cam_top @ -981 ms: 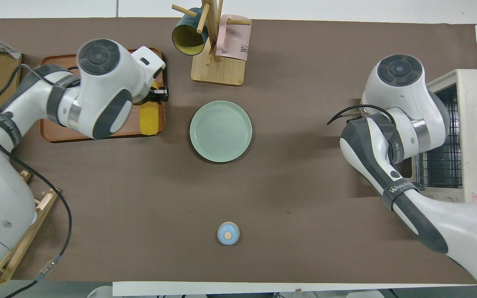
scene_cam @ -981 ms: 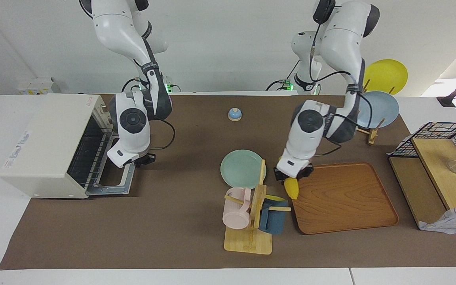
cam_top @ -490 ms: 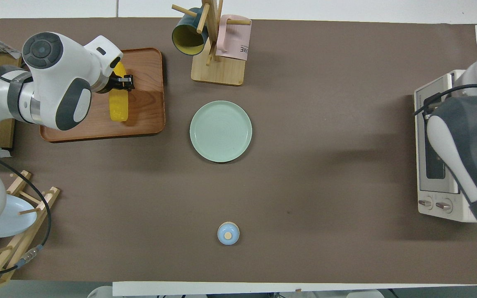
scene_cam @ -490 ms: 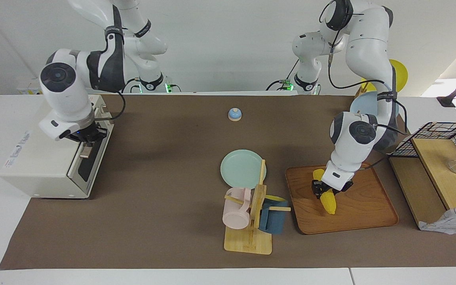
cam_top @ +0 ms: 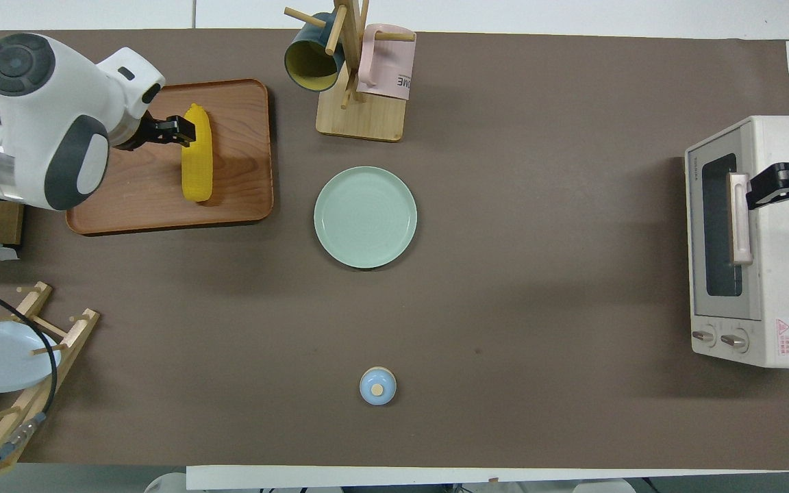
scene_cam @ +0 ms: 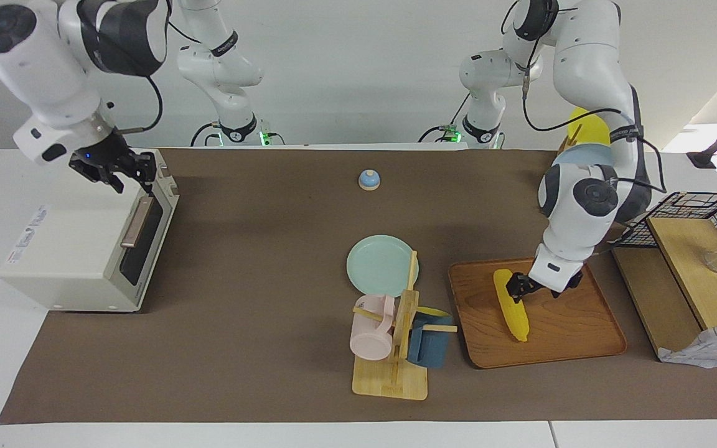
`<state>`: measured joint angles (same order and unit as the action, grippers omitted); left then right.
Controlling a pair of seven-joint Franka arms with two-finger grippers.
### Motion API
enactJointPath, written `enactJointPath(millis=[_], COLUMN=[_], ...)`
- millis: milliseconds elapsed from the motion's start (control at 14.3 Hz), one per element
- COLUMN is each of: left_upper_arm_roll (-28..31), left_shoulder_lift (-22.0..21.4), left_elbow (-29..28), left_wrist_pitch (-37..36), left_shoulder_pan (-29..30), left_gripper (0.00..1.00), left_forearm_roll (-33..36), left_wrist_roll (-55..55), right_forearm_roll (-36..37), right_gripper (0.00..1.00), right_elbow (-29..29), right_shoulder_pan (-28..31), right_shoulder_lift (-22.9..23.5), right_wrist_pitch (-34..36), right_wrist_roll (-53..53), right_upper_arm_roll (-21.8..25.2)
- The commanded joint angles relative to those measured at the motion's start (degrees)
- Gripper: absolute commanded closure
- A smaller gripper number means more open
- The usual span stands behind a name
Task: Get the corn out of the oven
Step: 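Release the corn and withdraw the left gripper while the right gripper retracts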
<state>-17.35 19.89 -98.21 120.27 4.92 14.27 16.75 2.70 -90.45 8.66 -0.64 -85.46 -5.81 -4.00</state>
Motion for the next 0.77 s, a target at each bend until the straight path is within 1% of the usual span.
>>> enactJointPath(millis=[0, 70, 140, 210, 350, 420, 490, 561, 701], left_upper_arm_roll=[1.43, 2.57, 4.67, 6.86, 8.81, 8.99, 10.3, 12.92, 22.48], left_shoulder_lift=[-8.44, -10.2, -11.61, -13.02, -15.74, -17.32, -18.73, -19.09, -19.62], left_elbow=[-1.2, 0.11, 1.95, 4.75, 8.11, 8.12, 7.95, 7.86, 7.24], left_wrist_pitch=[-8.62, -12.05, -16.08, -20.82, -28.57, -30.17, -30.97, -31.24, -30.45], left_shoulder_pan=[0.44, 0.53, 0.44, 0.27, -0.18, -0.18, -0.61, -3.4, -12.79], left_gripper=[0.0, 0.0, 0.0, 0.0, 0.0, 0.0, 0.0, 0.0, 0.0], left_forearm_roll=[-1.43, -4.57, -9.13, -13.96, -15.67, -15.68, -15.68, -15.68, -15.76], left_wrist_roll=[-4.87, -5.67, -6.38, -7.34, -9.71, -10.42, -11.82, -12.96, -13.24], right_forearm_roll=[-1.38, -1.56, -1.12, -1.03, -0.86, -0.94, -0.51, -0.59, -0.94], right_gripper=[0.0, 0.0, 0.0, 0.0, 0.0, 0.0, 0.0, 0.0, 0.0], right_elbow=[3.7, 5.36, 7.11, 7.65, 7.66, 7.57, 7.57, 7.57, 7.48], right_shoulder_pan=[0.65, 0.65, 0.57, 0.57, 0.39, -0.74, -4.93, -8.62, -8.93], right_shoulder_lift=[1.52, 1.95, 3.18, 3.36, 3.45, 3.02, 2.66, 2.57, 2.92], right_wrist_pitch=[3.97, 4.86, 5.04, 5.04, 5.13, 5.13, 5.22, 5.22, 4.87], right_wrist_roll=[-0.17, -0.08, -0.08, -0.08, -0.17, -0.17, -0.17, -0.08, -0.17], right_upper_arm_roll=[-0.22, -0.14, -0.13, -0.22, -0.31, 0.21, 3.87, 8.17, 8.74])
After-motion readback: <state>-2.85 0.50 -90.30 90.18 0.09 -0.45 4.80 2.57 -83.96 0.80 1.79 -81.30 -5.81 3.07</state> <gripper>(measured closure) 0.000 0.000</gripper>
